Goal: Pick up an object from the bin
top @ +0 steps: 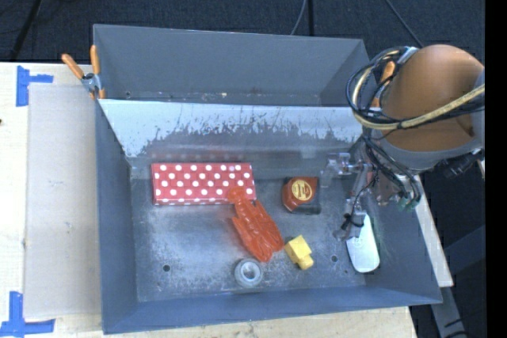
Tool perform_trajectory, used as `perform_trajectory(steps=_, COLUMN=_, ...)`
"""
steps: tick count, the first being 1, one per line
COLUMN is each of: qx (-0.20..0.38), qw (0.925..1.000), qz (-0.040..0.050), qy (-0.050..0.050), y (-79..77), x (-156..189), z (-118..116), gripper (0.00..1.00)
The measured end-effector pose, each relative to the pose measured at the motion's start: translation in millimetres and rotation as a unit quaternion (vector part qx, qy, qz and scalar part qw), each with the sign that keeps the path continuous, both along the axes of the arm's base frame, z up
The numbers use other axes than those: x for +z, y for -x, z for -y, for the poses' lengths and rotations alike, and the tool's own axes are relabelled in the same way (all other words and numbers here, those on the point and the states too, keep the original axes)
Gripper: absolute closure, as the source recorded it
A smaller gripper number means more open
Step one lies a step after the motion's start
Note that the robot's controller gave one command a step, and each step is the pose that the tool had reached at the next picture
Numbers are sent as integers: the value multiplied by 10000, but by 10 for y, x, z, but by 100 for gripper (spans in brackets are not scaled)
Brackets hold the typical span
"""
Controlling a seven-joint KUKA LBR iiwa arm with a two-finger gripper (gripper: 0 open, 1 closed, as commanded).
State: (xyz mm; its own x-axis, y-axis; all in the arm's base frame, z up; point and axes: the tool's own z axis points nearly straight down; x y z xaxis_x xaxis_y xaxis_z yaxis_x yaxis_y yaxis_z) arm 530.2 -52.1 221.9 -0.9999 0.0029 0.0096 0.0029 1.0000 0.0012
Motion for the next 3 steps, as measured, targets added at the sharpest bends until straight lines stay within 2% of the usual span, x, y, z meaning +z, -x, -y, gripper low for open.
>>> perform_trajectory(steps=1, qx=8, qw=10000, qz=39, qy=5, y=-15, x=43, z=-1, gripper=0)
perform_trajectory(steps=2, qx=358, qw=9993, qz=47, qy=-1, y=140, x=-316, z=110, gripper=0)
perform_trajectory(steps=3, qx=1193, qw=9928, qz=28, qy=-2, y=196, x=-719, z=75, gripper=0)
